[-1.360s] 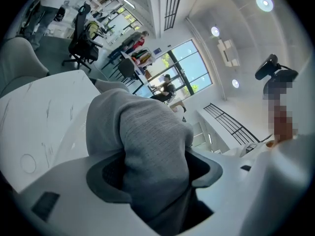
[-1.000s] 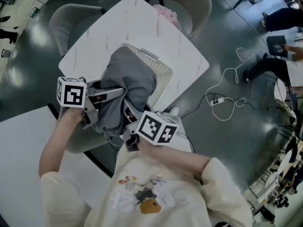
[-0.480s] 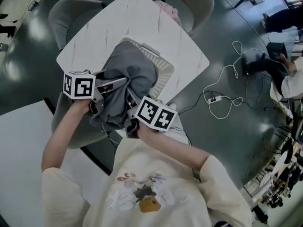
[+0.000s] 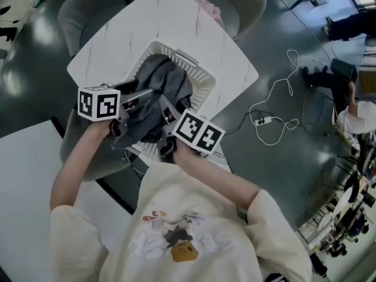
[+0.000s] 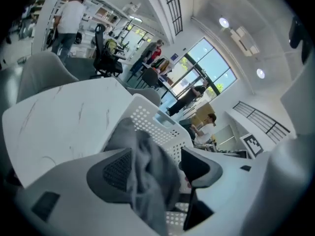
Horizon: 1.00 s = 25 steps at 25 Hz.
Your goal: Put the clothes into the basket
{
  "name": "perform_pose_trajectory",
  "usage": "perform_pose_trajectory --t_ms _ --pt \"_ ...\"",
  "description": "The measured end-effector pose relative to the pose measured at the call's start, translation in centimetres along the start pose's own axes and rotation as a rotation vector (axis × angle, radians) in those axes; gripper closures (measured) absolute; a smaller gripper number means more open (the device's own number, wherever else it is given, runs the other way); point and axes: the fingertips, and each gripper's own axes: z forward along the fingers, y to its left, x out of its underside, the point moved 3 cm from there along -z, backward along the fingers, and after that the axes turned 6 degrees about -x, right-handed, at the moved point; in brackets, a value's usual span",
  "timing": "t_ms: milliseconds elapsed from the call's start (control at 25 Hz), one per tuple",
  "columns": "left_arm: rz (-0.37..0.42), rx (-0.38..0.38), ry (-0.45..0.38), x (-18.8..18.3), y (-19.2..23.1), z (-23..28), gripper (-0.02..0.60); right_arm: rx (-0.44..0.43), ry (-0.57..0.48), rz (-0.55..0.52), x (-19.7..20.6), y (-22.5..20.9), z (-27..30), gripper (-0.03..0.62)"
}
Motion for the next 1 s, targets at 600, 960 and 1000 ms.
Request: perform_pose_trajectory --t_ms 600,960,1000 --pt "-0.016 -0.021 0.040 1.8 0.1 2.1 0.276 0.031 0.044 -0.010 0.8 -1.3 1.3 0.301" --pt "0.010 -0.123 0.097 5.3 1.4 4.2 0.291 0.111 0.062 -0.043 0.1 -3.1 2.9 0.494" --pt "0.014 -0.138 0.094 5.5 1.5 4.3 0.319 0.121 0.070 -0.051 0.1 -3.3 3.0 0.502"
